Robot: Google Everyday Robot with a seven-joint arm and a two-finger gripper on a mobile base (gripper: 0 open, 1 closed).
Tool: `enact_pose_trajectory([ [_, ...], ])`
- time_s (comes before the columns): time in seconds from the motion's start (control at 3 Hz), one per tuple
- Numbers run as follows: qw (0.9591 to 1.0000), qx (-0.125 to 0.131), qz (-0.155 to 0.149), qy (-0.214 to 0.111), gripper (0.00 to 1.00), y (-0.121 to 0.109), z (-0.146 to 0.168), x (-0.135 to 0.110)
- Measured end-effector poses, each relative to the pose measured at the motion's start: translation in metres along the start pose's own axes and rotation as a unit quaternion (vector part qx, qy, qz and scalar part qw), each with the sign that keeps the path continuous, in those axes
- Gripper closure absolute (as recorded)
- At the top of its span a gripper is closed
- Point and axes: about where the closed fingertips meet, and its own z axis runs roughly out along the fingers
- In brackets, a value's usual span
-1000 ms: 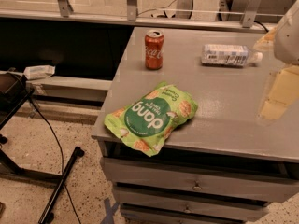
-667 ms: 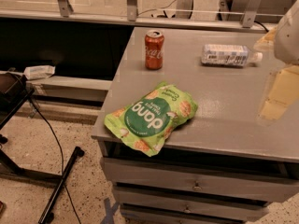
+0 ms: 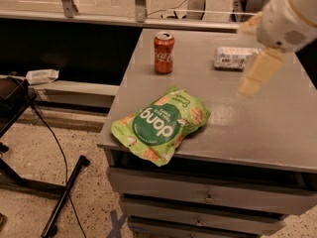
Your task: Pick coke can
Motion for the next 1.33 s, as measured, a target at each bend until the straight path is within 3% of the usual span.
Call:
enact_pose_trajectory([
  [0.33,0.9958,0.034,-0.009,-0.084,0.0,-0.069,0.03,-0.046],
  [0.67,0.9904,0.056,0.004,-0.127,0.0,-0.125,0.053,-0.081],
  [1.0,0.9862,0.047,0.044,-0.152,0.0,-0.158,0.081,-0.105],
  [1.33,0.9829,0.018,0.087,-0.161,0.0,-0.173,0.128,-0.128],
])
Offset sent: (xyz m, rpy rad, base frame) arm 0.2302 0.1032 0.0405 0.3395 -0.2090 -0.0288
